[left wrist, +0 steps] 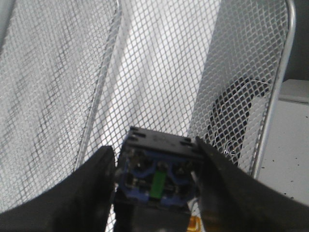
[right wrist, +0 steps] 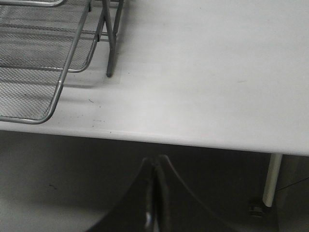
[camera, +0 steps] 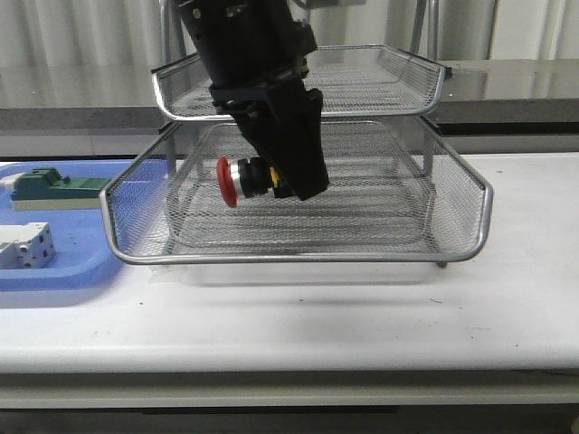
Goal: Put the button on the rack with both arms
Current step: 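Lower the button onto the middle tier mesh and open the left gripper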
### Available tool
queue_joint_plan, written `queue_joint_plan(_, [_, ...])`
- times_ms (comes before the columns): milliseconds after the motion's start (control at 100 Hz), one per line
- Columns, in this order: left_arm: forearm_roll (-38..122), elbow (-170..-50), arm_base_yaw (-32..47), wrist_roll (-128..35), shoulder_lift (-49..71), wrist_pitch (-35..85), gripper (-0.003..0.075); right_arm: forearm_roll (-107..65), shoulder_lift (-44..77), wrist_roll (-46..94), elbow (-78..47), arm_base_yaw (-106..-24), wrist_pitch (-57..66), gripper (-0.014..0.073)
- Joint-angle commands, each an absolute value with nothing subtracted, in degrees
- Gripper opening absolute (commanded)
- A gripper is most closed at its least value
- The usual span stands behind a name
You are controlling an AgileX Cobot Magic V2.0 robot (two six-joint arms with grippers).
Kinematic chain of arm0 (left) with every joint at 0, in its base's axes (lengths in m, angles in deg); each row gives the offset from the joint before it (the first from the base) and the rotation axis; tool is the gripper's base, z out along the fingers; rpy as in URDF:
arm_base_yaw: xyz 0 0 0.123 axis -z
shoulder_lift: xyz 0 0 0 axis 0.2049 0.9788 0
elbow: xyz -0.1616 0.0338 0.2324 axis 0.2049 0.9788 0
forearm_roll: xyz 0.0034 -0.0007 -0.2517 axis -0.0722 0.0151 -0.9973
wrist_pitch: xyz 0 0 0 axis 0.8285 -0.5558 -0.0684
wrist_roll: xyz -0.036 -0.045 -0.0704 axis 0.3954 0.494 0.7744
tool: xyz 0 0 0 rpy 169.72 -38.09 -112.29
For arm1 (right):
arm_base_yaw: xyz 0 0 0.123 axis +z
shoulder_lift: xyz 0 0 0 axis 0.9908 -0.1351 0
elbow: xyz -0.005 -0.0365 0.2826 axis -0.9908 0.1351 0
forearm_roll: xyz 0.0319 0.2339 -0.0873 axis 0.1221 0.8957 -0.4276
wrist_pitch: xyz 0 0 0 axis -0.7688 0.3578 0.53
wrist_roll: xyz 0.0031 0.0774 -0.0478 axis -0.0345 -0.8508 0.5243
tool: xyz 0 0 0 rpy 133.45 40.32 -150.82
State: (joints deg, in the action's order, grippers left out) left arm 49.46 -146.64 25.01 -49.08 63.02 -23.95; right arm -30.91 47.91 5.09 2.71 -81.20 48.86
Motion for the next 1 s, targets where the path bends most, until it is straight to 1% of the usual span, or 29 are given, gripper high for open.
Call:
queue_joint_plan(0, [47.6, -147.9, 25.6, -49.0, 60.0, -22.4, 0.0382, -31.1, 47.7, 5.0, 0.9, -81.2, 45.5, -0.0068])
queue_joint_plan(350, [47.6, -148.0, 25.6, -49.0, 59.9, -22.9, 0.0382, -31.1, 47.7, 5.0, 0.9, -81.2, 45.5, -0.0068])
queue_joint_plan(570, [46.3, -151.7, 25.6, -48.6, 57.9, -28.8, 0.0382, -31.1, 47.7, 5.0, 0.9, -81.2, 45.5, -0.0068])
queue_joint_plan(690, [47.2, -152.7, 25.5, -47.1, 55.3, -29.0, 0.0382, -31.1, 47.7, 5.0, 0.9, -81.2, 45.5, -0.0068])
queue_joint_plan(850, [48.0, -152.7, 23.0, -44.0, 51.2, -30.1, 0.038, -31.1, 47.7, 5.0, 0.9, -81.2, 45.5, -0.0068])
queue_joint_plan(990, [48.6, -152.4, 18.9, -42.9, 48.1, -32.0, 0.0379, -31.1, 47.7, 5.0, 0.9, -81.2, 45.5, -0.0068])
